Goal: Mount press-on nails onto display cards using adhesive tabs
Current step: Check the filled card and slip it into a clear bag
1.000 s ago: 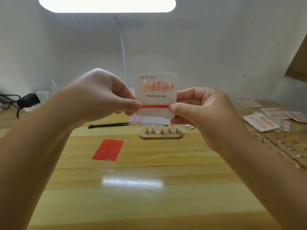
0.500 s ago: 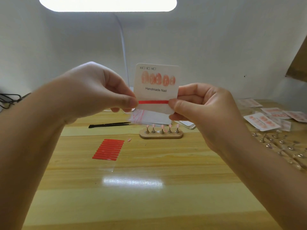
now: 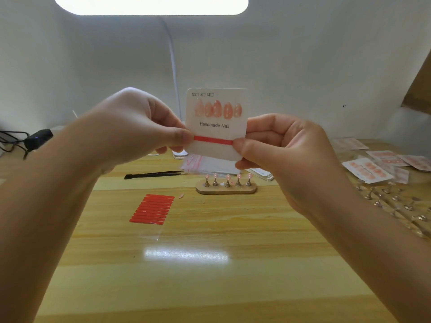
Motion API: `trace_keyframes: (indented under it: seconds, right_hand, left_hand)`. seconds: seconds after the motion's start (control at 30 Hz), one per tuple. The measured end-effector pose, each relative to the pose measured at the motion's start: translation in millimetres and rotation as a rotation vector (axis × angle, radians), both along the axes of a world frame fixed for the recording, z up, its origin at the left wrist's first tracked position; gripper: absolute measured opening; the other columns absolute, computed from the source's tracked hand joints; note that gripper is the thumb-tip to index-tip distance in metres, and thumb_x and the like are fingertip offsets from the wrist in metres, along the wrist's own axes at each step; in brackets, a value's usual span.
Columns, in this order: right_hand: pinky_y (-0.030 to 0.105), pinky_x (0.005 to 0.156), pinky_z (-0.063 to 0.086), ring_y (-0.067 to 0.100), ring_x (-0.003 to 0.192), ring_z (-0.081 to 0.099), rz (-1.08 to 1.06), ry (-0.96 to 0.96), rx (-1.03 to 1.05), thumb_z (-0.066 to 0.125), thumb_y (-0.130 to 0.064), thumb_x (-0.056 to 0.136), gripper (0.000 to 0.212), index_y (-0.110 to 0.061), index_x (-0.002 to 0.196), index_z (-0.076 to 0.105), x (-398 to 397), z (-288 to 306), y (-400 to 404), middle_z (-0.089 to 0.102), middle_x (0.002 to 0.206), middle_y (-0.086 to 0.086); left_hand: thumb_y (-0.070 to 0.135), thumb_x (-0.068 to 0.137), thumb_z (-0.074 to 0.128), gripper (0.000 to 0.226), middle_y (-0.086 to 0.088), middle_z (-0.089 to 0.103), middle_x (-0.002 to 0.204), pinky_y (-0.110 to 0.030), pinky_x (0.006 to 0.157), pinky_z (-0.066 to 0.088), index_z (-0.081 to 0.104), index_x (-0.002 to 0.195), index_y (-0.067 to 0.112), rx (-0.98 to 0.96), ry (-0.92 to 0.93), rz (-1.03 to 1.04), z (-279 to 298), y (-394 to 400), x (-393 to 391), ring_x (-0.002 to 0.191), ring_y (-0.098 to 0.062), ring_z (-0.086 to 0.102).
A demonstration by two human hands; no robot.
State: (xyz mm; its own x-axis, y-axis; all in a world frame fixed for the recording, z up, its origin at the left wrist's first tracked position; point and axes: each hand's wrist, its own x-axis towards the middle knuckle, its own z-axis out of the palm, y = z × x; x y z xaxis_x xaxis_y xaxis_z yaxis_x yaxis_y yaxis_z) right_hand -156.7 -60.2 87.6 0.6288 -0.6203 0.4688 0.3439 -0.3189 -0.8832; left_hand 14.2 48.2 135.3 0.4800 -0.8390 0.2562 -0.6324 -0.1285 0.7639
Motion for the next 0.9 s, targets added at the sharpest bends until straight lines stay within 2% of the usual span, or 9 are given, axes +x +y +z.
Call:
trace_keyframes:
  seconds: [0.2,0.3,0.37,0.47,0.57,0.63,0.73,0.8,0.9]
  right_hand:
    - [0.018,0.059,0.054,0.015,0.075,0.073,0.056,-0.019,0.052,0.066,0.006,0.083,0.019,-0.012,0.088,0.07,0,-1,1,0.077,0.084,0.003]
    - [0.019,0.06,0.054,0.018,0.078,0.074,0.054,-0.034,0.091,0.066,0.006,0.083,0.019,-0.012,0.09,0.07,-2,2,-3,0.077,0.087,0.005]
    - [0.02,0.06,0.055,0.02,0.078,0.073,0.047,-0.04,0.114,0.066,0.005,0.083,0.018,-0.011,0.091,0.07,-3,3,-6,0.076,0.087,0.006]
    - [0.022,0.061,0.055,0.023,0.08,0.073,-0.004,-0.026,0.169,0.064,0.006,0.085,0.017,-0.007,0.095,0.068,-1,0,-11,0.076,0.09,0.009]
    - [0.023,0.065,0.054,0.021,0.082,0.071,-0.06,0.054,0.214,0.07,-0.005,0.084,0.02,-0.009,0.102,0.064,0,-4,-19,0.074,0.097,0.01]
    - [0.023,0.066,0.052,0.017,0.081,0.071,-0.089,0.125,0.196,0.078,-0.019,0.076,0.032,-0.012,0.103,0.062,2,-8,-21,0.074,0.096,0.006]
    - [0.021,0.062,0.051,0.014,0.075,0.072,-0.119,0.157,0.139,0.08,-0.018,0.073,0.03,-0.014,0.099,0.065,4,-14,-21,0.076,0.089,0.002]
    - [0.02,0.062,0.051,0.014,0.075,0.072,-0.117,0.143,0.116,0.08,-0.015,0.074,0.026,-0.016,0.097,0.067,5,-16,-20,0.076,0.087,0.001]
    - [0.018,0.06,0.052,0.013,0.074,0.072,-0.124,0.157,0.082,0.082,-0.019,0.071,0.026,-0.017,0.093,0.069,4,-17,-20,0.076,0.083,0.0]
  left_hand:
    - [0.045,0.057,0.075,0.035,0.003,0.068,0.057,-0.01,0.04,0.039,0.071,0.07,0.013,0.038,-0.024,0.032,-2,-2,2,0.045,-0.001,0.056]
    - [0.06,0.04,0.072,0.057,0.002,0.072,0.067,-0.023,0.052,0.048,0.072,0.077,0.017,0.079,0.014,0.021,-2,-3,8,0.06,-0.009,0.063]
    - [0.053,0.041,0.074,0.052,0.001,0.075,0.079,-0.024,0.056,0.053,0.076,0.081,0.019,0.12,0.149,-0.079,-1,-2,10,0.07,-0.012,0.068]
    - [0.032,0.053,0.075,0.032,-0.006,0.075,0.08,-0.017,0.051,0.054,0.077,0.078,0.012,0.1,0.307,-0.17,-4,-5,4,0.064,-0.01,0.069]
    - [0.023,0.065,0.069,0.02,-0.004,0.075,0.074,-0.016,0.052,0.054,0.073,0.081,0.011,0.02,0.28,-0.117,-13,-13,-5,0.059,-0.008,0.067]
    - [0.015,0.077,0.068,0.007,-0.001,0.074,0.071,-0.017,0.054,0.055,0.071,0.081,0.012,-0.015,0.254,-0.112,-19,-17,-11,0.059,-0.008,0.066]
    - [0.005,0.088,0.06,0.009,-0.001,0.071,0.066,-0.02,0.053,0.055,0.068,0.084,0.007,-0.053,0.291,-0.095,-29,-25,-18,0.057,-0.01,0.064]
    - [0.012,0.085,0.064,0.004,-0.001,0.069,0.066,-0.021,0.049,0.053,0.067,0.087,0.01,-0.061,0.358,-0.097,-36,-29,-24,0.055,-0.011,0.062]
    - [0.038,0.068,0.082,0.028,0.004,0.07,0.067,-0.019,0.049,0.05,0.071,0.085,0.021,-0.072,0.343,-0.154,-45,-33,-27,0.055,-0.008,0.062]
